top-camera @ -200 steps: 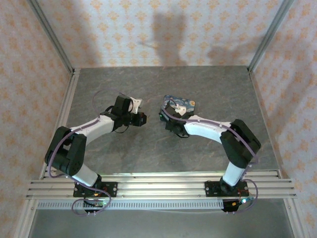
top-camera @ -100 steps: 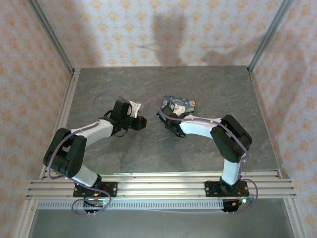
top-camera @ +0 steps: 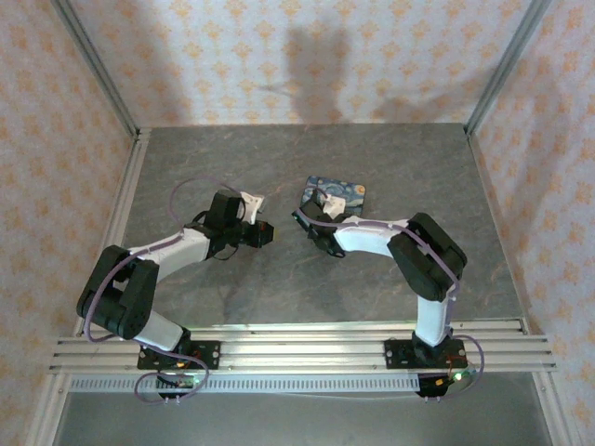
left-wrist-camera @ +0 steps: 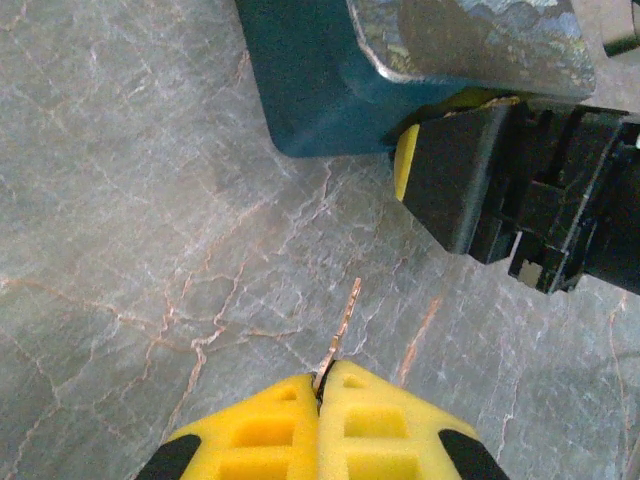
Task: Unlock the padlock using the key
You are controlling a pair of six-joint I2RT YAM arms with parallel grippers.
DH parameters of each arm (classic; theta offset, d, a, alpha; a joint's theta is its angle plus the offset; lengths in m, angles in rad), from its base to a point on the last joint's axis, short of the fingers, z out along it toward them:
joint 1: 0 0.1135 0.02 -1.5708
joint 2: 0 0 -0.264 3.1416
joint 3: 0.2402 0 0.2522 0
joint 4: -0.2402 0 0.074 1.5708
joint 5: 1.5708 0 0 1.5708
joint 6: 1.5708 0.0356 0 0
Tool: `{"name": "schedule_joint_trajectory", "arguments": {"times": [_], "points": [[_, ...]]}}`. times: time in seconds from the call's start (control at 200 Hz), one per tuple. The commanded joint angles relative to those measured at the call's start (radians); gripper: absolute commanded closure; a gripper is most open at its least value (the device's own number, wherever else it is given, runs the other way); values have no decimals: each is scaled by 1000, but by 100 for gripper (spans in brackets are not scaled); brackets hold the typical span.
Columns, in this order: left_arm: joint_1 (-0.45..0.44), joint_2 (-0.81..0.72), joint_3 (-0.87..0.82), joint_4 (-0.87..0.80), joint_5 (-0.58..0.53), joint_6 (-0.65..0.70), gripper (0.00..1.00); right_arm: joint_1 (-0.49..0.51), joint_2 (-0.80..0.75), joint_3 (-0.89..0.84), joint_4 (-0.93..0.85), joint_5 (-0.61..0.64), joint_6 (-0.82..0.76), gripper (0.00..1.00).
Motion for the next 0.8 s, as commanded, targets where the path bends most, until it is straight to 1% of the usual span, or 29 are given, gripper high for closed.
{"name": "schedule_joint_trajectory", "arguments": {"times": [0.0, 0.305, 0.335, 0.425, 0.505, 0.581, 0.651, 0.796], "points": [[-6, -28, -18, 26, 17, 27, 100, -4, 23, 33, -15, 54, 19, 56], [-17, -49, -39, 29, 13, 35, 100, -21, 45, 55, -33, 58, 27, 60], [-19, -51, -42, 29, 13, 37, 100, -22, 43, 55, -33, 59, 25, 62], [-19, -54, -46, 29, 11, 40, 100, -24, 34, 55, -31, 62, 10, 74], [-21, -57, -47, 27, 10, 42, 100, -24, 15, 51, -30, 59, -20, 82], [-23, -61, -55, 32, 6, 44, 100, -24, -19, 41, -31, 40, -50, 86], [-23, -68, -67, 52, 2, 36, 100, -24, -58, 21, -21, 11, -89, 88], [-30, -81, -90, 88, 3, 39, 100, -34, -114, 12, -38, -97, -145, 93]]}}
